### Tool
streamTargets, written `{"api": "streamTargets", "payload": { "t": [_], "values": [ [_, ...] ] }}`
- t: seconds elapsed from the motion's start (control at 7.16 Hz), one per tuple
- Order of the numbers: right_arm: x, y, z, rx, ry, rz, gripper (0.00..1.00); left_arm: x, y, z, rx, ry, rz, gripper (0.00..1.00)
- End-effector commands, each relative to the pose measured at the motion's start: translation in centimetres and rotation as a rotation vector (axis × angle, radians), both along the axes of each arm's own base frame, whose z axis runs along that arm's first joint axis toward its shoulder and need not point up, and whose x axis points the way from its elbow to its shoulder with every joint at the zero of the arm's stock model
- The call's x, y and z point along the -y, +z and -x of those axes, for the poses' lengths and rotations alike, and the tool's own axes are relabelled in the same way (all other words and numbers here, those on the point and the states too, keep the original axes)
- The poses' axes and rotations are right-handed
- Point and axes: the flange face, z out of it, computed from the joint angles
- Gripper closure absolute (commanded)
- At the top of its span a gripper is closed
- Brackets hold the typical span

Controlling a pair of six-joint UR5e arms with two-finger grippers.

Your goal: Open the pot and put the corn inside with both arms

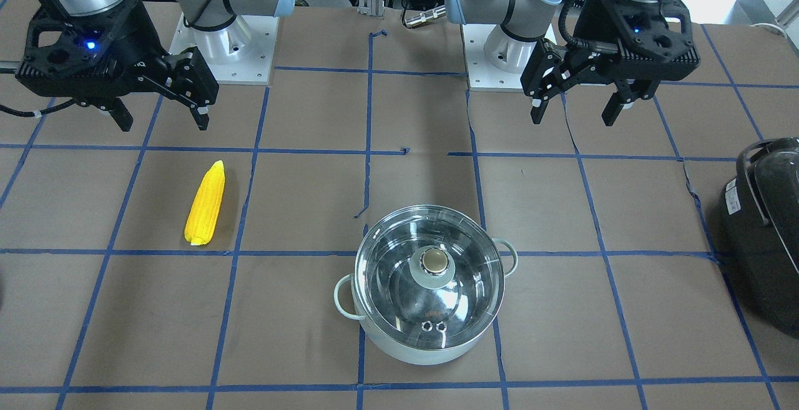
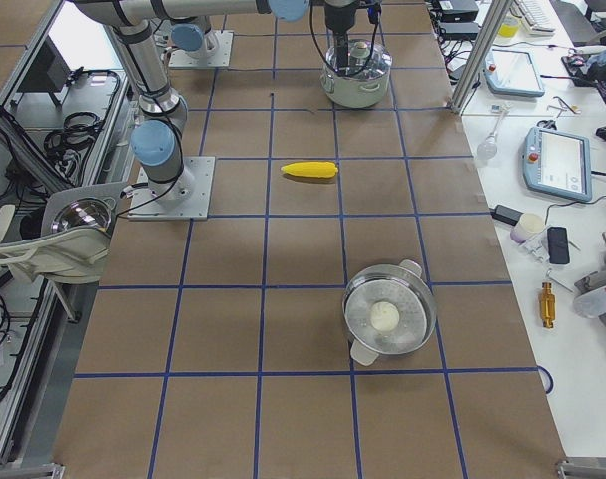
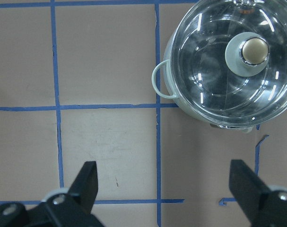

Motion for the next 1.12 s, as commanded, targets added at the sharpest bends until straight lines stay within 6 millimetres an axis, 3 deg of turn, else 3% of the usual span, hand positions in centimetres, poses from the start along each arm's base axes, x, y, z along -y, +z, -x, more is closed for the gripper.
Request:
{"api": "streamTargets", "payload": {
  "t": [0.0,0.98],
  "values": [
    [0.00,0.00,-0.01,0.000,0.000,0.000,0.00,0.18,-0.22,-0.02,0.001,0.000,-0.004,0.00],
    [-0.01,-0.08,0.00,-0.001,0.000,-0.002,0.00,-0.33,0.21,0.07,0.002,-0.003,0.003,0.00]
  ]
}}
